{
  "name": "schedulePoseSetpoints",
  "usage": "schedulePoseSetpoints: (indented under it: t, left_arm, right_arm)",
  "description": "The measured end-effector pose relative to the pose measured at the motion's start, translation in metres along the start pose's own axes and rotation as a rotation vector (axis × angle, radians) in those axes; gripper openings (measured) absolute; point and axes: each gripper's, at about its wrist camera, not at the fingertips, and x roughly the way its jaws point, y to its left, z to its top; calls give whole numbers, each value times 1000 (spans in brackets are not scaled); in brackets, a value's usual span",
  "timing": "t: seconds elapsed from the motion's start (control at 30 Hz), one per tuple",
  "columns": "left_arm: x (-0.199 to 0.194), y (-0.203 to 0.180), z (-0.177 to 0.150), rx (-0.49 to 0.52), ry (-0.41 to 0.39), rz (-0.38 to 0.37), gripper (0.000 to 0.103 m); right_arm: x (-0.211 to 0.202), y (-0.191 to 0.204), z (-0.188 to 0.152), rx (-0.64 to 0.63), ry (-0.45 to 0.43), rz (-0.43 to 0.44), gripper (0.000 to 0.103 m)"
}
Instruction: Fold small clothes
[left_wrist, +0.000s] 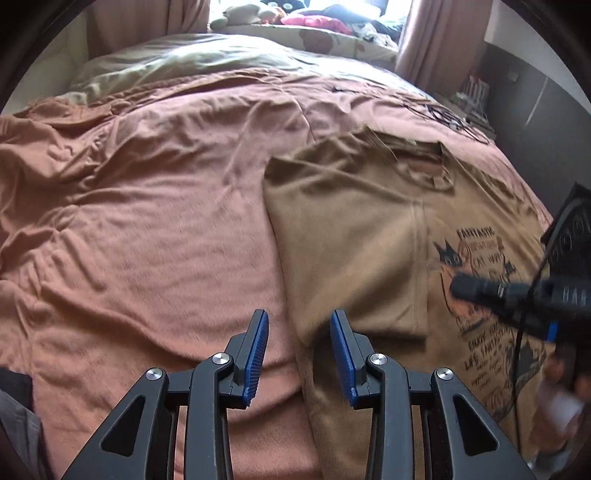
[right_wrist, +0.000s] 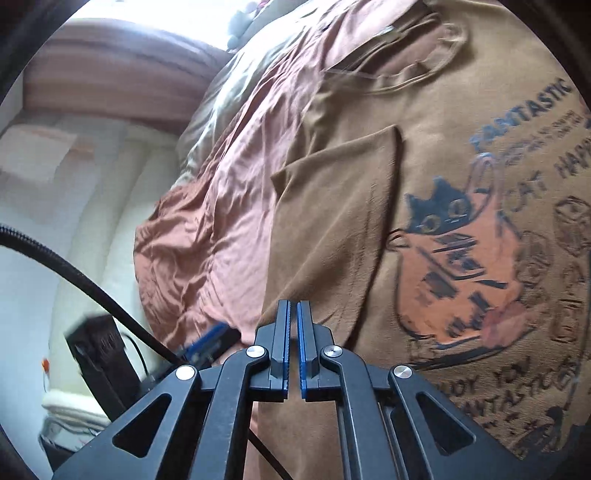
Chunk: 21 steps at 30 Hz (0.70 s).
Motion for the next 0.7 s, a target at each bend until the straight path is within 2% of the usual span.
schedulePoseSetpoints:
  t: [0.17,0.27,0.33,0.4,0.47,0.7]
  left_arm:
    - [20,2,10,-36,6,-6,37]
    - [34,2,11,-64,18,-32,36]
    - [43,-1,9,-61,37,-25,35]
    - [54,-6,4,-50,71,-1,35]
    - [59,-8,-1,-46,83,17,35]
    - [34,-12,-1,-66,80,31,35]
  right_arm:
    - [25,2,5,-39,18,-23,1]
    - [36,-3,6,-45,31,-68,1]
    - [40,-8,5,-39,54,-118,1]
    - [42,-12,3,-32,78,-128,1]
    - [32,-18,1,17,73,-110,1]
    - [-12,-19,-6,51,-4,-164,1]
